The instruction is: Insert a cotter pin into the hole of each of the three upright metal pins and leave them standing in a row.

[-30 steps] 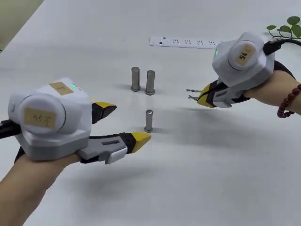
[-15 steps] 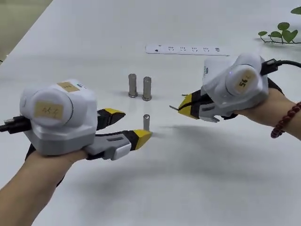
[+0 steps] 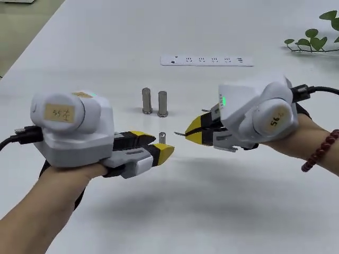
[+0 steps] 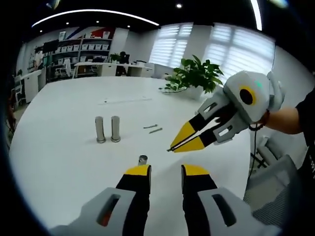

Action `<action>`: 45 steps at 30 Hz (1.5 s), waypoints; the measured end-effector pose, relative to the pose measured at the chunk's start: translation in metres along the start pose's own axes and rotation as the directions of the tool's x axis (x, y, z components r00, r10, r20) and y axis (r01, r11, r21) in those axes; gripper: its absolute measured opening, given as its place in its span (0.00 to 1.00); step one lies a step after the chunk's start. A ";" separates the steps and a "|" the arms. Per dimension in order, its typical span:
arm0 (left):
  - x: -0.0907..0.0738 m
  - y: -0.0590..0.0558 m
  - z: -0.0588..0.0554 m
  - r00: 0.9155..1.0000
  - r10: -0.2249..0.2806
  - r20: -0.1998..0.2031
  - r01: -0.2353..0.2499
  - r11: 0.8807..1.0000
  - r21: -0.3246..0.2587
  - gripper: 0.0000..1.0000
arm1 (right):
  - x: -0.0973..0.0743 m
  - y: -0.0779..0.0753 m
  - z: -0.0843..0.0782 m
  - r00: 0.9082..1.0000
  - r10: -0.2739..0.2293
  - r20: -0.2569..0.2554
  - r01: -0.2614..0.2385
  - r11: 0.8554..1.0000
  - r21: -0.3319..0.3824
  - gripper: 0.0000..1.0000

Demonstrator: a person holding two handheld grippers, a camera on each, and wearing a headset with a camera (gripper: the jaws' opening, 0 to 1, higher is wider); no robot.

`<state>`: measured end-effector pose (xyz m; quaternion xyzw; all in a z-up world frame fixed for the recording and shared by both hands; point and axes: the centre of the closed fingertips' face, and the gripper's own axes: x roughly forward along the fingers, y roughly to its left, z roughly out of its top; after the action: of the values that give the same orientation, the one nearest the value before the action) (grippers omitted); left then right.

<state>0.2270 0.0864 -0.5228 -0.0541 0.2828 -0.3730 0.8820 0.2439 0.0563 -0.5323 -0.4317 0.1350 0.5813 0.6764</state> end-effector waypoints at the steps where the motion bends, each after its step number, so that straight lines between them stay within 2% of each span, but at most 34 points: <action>1: 0.000 0.000 0.000 1.000 -0.002 0.000 0.002 1.000 -0.009 0.20 | 0.000 0.000 0.001 1.000 0.000 0.003 0.000 1.000 -0.003 0.00; 11: 0.001 -0.008 0.006 0.999 -0.042 0.031 0.045 0.995 -0.090 0.11 | -0.003 0.010 0.021 0.999 0.021 0.044 -0.020 0.999 -0.039 0.00; 14: 0.000 -0.011 0.011 0.997 -0.059 0.055 0.064 0.992 -0.107 0.08 | -0.003 0.012 0.025 0.998 0.021 0.052 -0.019 0.999 -0.046 0.00; 22: -0.001 -0.014 0.015 0.994 -0.073 0.083 0.084 0.988 -0.131 0.01 | -0.005 0.011 0.032 0.998 0.017 0.065 -0.013 0.998 -0.053 0.00; 37: -0.003 -0.017 0.014 0.990 -0.088 0.111 0.100 0.990 -0.103 0.00 | -0.008 0.012 0.035 0.997 0.007 0.075 -0.002 0.998 -0.056 0.00; 39: -0.003 -0.017 0.014 0.990 -0.090 0.111 0.099 0.992 -0.083 0.00 | -0.007 0.013 0.035 0.997 0.008 0.075 -0.003 0.998 -0.058 0.00; 45: -0.004 -0.016 0.015 0.990 -0.083 0.114 0.089 0.994 -0.055 0.00 | -0.007 0.013 0.032 0.997 0.001 0.081 -0.001 1.000 -0.008 0.00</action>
<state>0.2228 0.0763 -0.5041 -0.1136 0.2415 -0.3984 0.8775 0.2203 0.0746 -0.5143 -0.4102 0.1054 0.5992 0.6794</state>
